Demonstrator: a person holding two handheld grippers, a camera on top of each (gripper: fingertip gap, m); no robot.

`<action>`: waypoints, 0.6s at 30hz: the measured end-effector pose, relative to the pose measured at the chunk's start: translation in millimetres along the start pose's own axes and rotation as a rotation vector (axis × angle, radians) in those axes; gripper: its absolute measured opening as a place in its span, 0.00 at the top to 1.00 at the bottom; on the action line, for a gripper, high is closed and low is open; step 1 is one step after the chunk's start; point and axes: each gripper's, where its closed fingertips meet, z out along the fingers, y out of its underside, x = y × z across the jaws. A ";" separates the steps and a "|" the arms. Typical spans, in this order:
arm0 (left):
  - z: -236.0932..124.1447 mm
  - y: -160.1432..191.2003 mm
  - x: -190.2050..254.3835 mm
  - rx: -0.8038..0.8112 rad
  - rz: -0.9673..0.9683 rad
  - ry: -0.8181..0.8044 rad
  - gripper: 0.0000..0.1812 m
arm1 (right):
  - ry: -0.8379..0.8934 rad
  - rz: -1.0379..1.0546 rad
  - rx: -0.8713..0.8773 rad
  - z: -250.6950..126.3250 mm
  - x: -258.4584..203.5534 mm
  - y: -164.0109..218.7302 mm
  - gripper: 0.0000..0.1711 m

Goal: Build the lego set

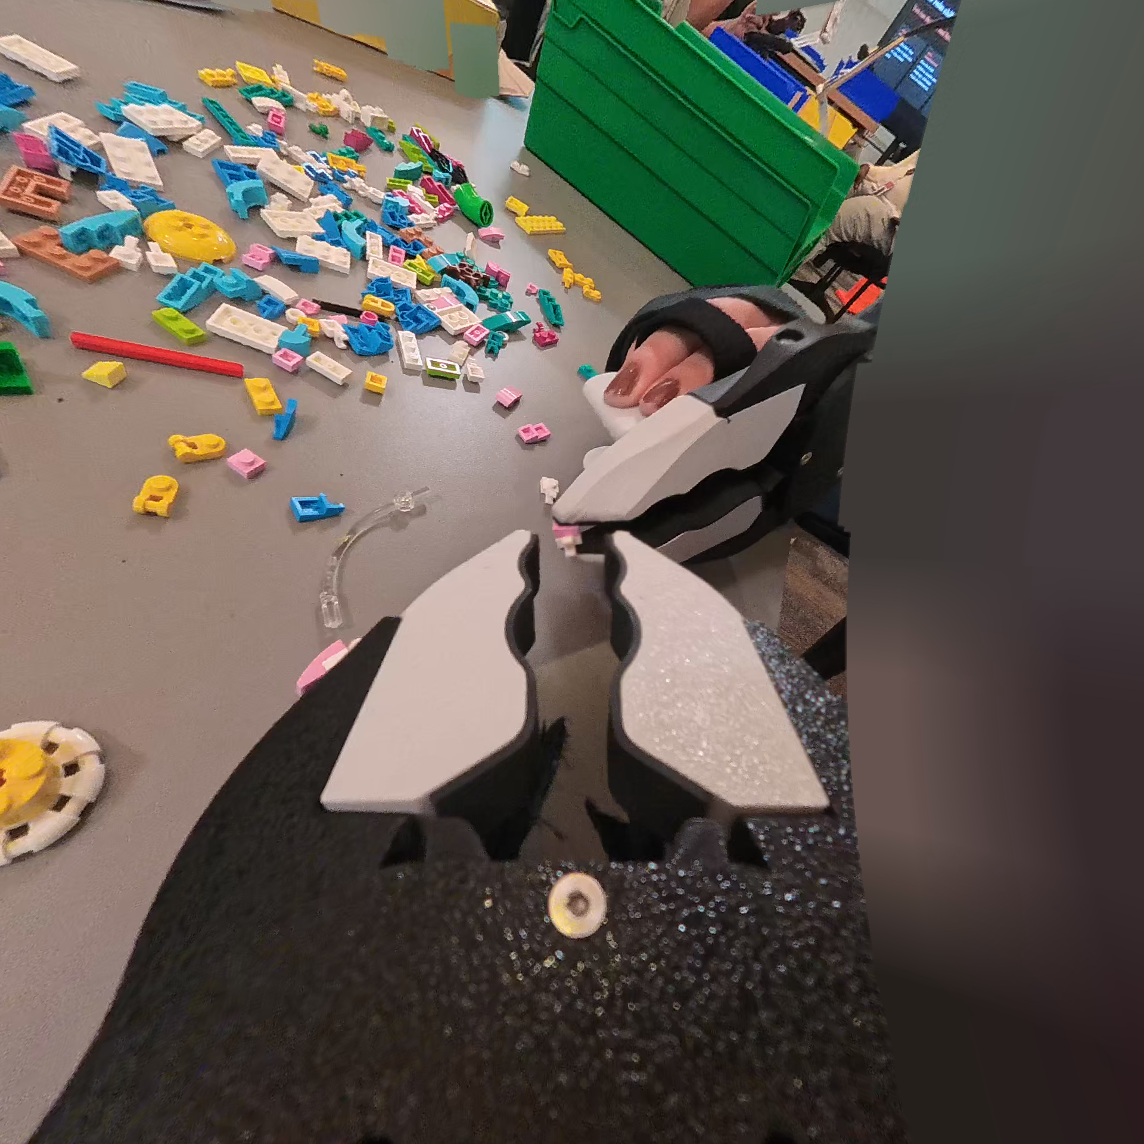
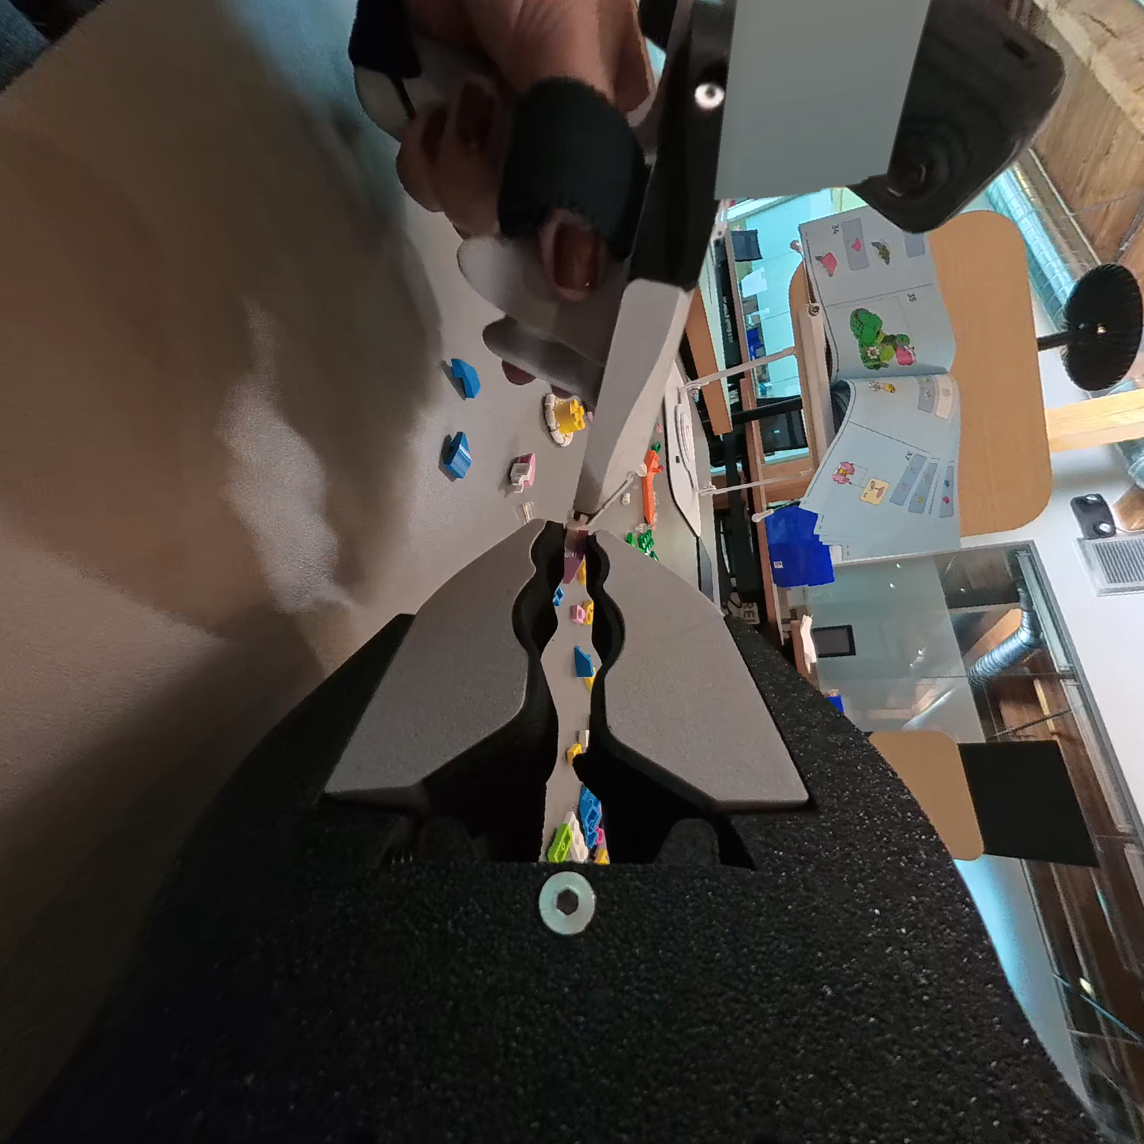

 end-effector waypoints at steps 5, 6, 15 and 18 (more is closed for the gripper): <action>-12.7 -0.4 -8.1 -0.044 0.029 -0.065 0.87 | 0.042 -0.012 -0.031 -0.8 6.0 5.3 0.96; -20.0 -5.4 -13.9 -0.031 0.036 -0.106 0.88 | 0.062 -0.013 -0.052 -0.7 9.1 8.8 0.96; -70.1 -47.8 -36.2 0.197 0.023 -0.258 0.93 | 0.135 0.006 -0.111 0.9 19.4 17.6 0.96; -57.4 -38.0 -32.9 0.159 -0.012 -0.199 0.92 | 0.136 0.012 -0.101 1.1 18.9 15.8 0.96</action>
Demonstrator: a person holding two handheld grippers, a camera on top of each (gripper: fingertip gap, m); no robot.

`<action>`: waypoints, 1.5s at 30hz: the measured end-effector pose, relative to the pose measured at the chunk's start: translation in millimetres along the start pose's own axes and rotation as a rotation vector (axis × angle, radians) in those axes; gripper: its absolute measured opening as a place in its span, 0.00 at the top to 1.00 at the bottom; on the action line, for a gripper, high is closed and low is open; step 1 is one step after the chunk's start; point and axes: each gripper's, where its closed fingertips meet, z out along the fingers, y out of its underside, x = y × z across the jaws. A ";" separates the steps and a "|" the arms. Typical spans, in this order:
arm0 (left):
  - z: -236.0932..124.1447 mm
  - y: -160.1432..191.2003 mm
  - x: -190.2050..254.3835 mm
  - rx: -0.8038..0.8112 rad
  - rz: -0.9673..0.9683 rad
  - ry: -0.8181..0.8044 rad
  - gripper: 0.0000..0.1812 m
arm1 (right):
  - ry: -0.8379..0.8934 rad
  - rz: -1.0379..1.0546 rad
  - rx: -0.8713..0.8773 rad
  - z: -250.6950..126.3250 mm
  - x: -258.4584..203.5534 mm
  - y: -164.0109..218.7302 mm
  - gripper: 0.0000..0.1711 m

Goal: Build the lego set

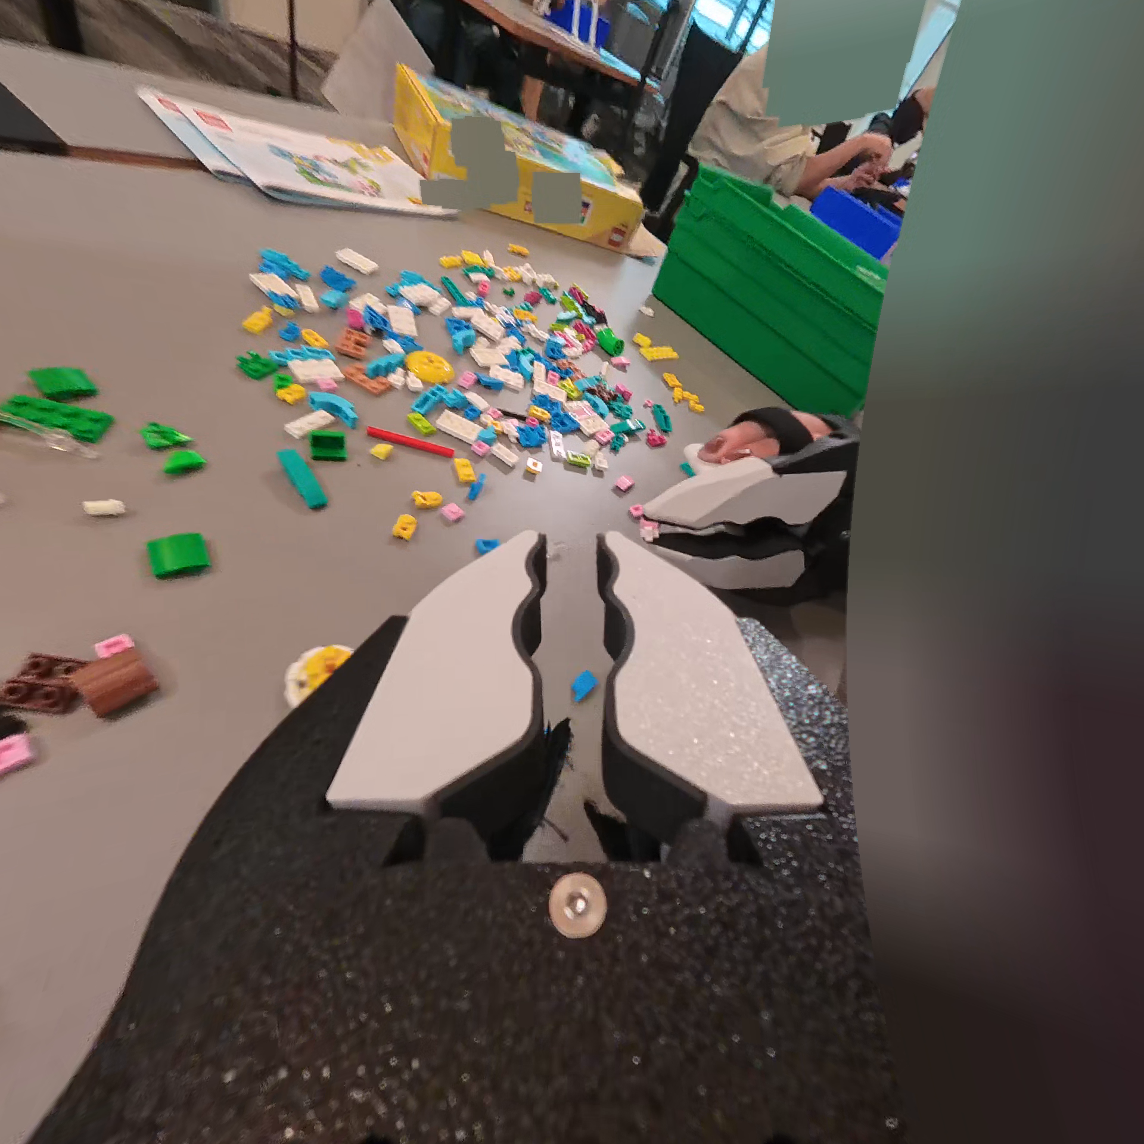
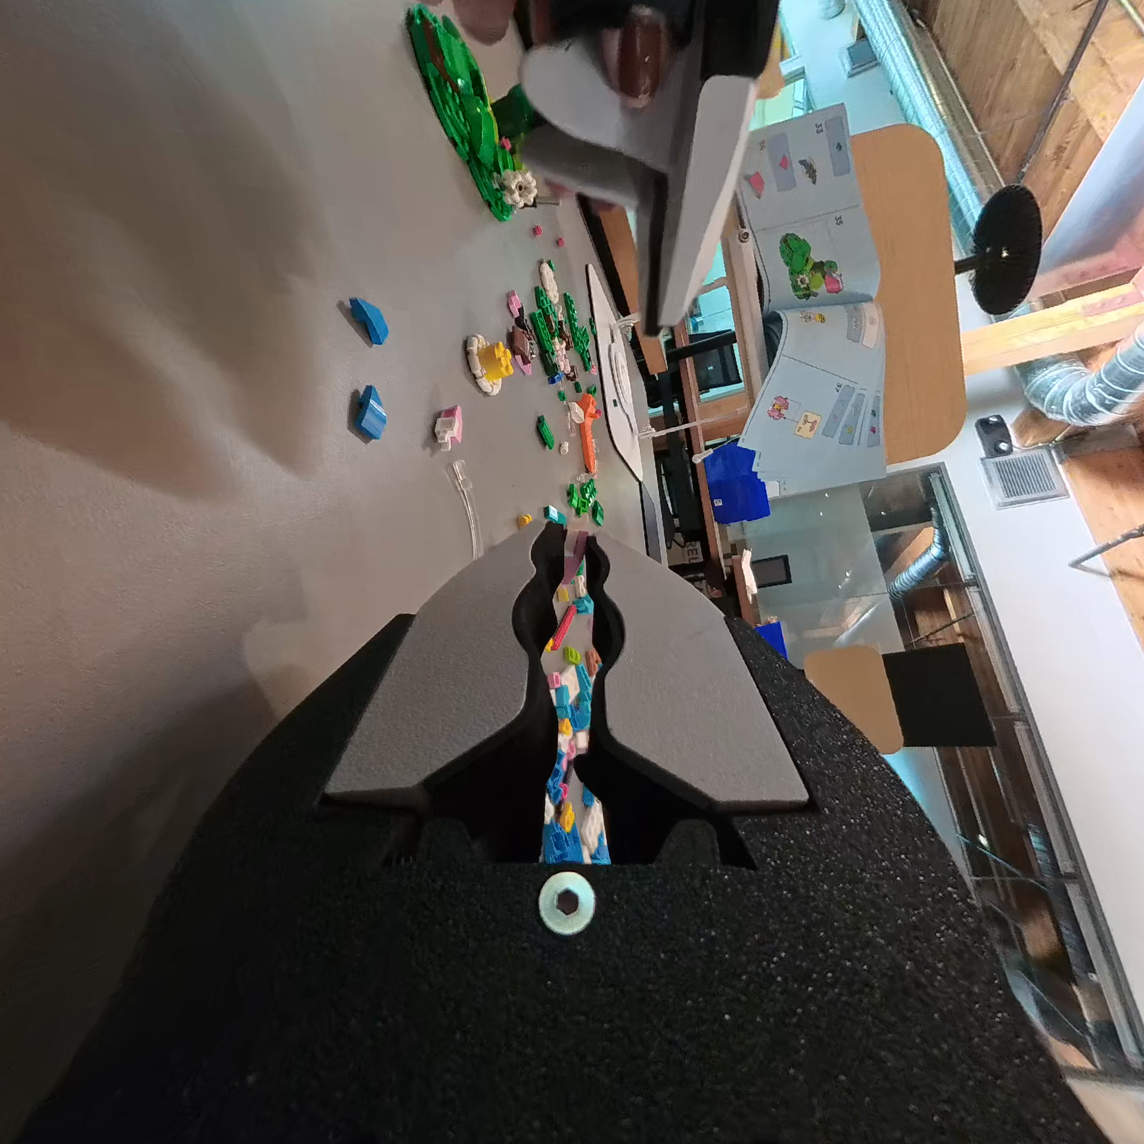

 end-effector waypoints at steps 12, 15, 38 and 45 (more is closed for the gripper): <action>47.9 49.3 41.9 -0.154 -0.018 0.164 0.82 | -0.032 0.056 0.092 -4.9 -2.1 -9.8 0.96; 47.3 43.7 42.1 -0.115 -0.018 0.161 0.83 | -0.041 0.054 0.096 -5.0 -3.5 -10.9 0.96; 47.6 43.6 43.2 -0.080 0.003 0.151 0.99 | -0.081 0.025 0.117 -5.5 -11.0 -14.5 0.96; 46.1 38.5 41.6 -0.038 -0.056 0.156 0.99 | -0.115 0.206 0.123 -2.8 -6.9 -14.1 0.96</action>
